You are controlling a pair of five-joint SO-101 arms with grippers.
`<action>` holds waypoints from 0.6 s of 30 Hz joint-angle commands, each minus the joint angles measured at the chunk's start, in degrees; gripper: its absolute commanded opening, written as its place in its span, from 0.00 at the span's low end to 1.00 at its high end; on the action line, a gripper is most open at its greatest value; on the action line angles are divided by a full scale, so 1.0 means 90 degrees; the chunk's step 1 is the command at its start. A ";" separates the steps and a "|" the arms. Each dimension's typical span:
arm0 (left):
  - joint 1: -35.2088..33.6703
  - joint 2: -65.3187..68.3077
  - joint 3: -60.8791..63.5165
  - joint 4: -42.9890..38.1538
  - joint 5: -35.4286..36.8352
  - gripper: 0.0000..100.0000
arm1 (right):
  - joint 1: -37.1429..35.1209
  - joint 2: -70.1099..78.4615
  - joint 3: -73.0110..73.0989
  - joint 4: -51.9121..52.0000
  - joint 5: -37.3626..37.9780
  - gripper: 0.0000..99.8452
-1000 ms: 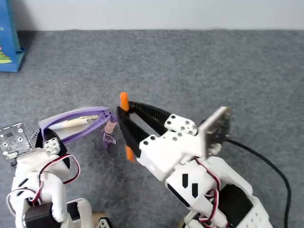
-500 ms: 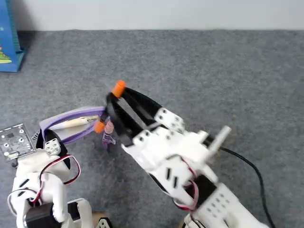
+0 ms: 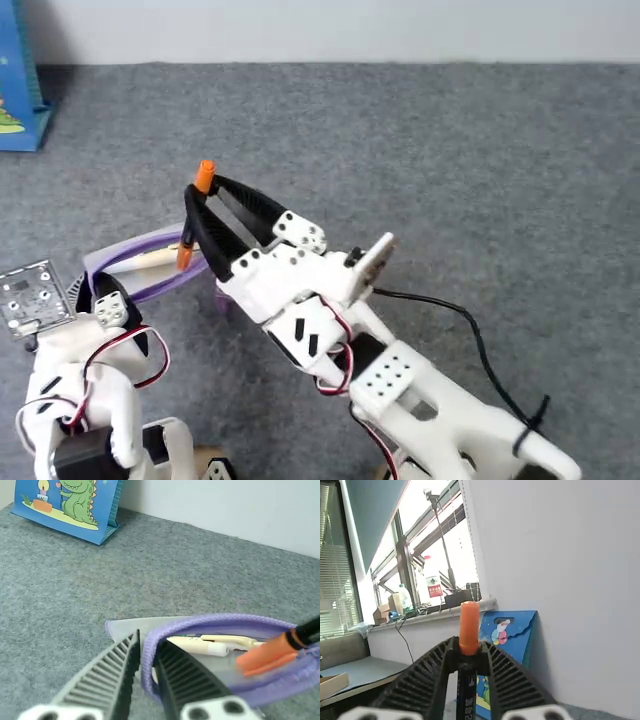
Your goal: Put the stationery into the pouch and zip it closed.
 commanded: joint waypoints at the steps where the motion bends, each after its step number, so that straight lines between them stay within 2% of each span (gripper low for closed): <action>1: 0.0020 0.0049 -0.0044 -0.0156 0.0068 0.01 | -0.0044 0.0093 -0.0078 0.0015 -0.0068 0.01; 3: 0.0020 0.0049 -0.0044 -0.0156 0.0068 0.01 | -0.0190 0.0024 -0.0088 0.0571 -0.0049 0.03; 9: 0.0010 0.0039 0.0005 -0.0147 0.0059 0.01 | -0.0620 -0.0972 -0.0098 0.2310 -0.0049 0.20; 18: 0.0010 0.0039 0.0034 -0.0156 0.0059 0.01 | -0.0444 -0.3209 -0.0234 0.5465 -0.0049 0.17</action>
